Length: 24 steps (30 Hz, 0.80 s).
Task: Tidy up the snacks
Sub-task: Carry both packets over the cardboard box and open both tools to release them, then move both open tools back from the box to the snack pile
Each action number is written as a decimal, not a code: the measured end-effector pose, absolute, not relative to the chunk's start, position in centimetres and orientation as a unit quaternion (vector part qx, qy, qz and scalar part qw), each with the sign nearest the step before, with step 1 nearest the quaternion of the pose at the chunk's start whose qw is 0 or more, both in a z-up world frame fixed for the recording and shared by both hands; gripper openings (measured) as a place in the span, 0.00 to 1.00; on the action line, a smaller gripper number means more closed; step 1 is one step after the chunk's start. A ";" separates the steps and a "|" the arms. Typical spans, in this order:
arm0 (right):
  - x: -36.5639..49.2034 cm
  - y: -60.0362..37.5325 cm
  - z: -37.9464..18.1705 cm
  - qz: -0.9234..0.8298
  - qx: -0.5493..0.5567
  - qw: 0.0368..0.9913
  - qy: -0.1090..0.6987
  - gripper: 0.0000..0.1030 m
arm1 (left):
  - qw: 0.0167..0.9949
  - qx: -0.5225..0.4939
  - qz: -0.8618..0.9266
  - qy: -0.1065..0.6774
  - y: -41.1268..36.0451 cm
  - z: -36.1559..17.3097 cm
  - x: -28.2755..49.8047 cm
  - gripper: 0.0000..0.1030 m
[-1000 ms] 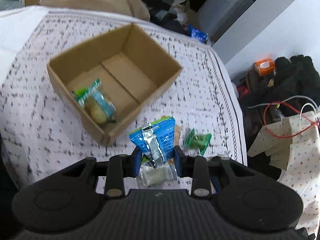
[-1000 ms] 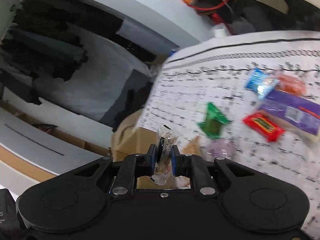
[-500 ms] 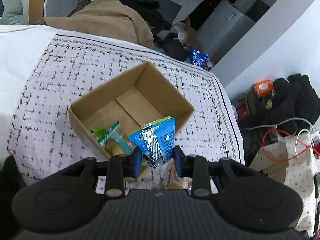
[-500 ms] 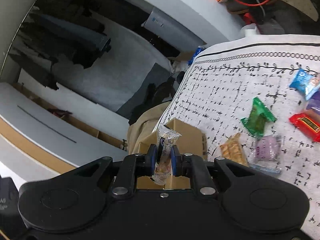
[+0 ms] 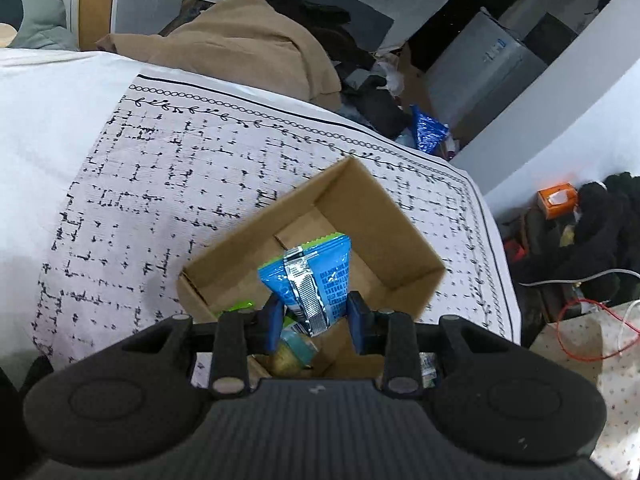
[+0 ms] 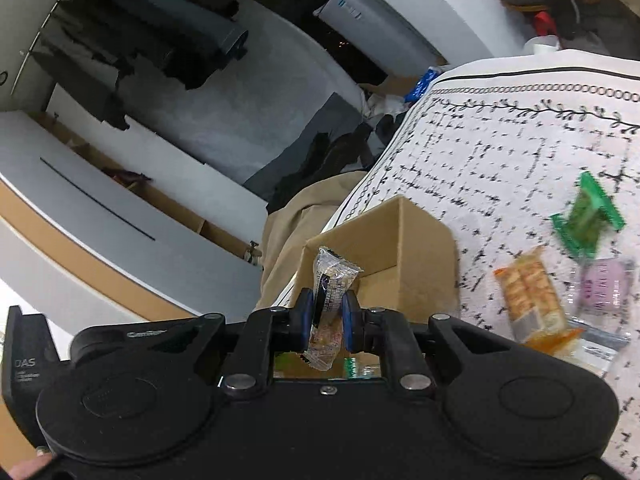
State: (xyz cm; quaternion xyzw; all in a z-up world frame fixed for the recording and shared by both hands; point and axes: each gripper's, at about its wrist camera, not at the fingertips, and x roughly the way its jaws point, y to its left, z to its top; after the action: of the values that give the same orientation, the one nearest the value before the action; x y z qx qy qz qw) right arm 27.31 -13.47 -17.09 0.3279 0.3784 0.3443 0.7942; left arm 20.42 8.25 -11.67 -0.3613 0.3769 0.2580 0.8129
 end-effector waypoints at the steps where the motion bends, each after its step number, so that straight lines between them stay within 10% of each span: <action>1: 27.3 -13.2 -17.2 0.345 0.324 0.795 0.379 0.15 | 0.812 -0.359 0.261 0.379 8.5 -11.9 20.5 0.32; 10: 27.3 -12.8 -18.4 0.346 0.310 0.796 0.387 0.41 | 0.806 -0.343 0.269 0.400 9.4 -12.8 21.7 0.35; 24: 26.8 -16.4 -17.0 0.294 0.298 0.825 0.381 0.72 | 0.796 -0.319 0.279 0.433 7.7 -12.3 21.3 0.82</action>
State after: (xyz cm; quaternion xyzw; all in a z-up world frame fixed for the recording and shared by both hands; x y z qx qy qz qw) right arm 26.76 -16.42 -17.02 0.2978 0.3807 0.2938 0.8247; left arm 21.26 7.69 -12.34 -0.3190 0.4326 0.2793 0.7956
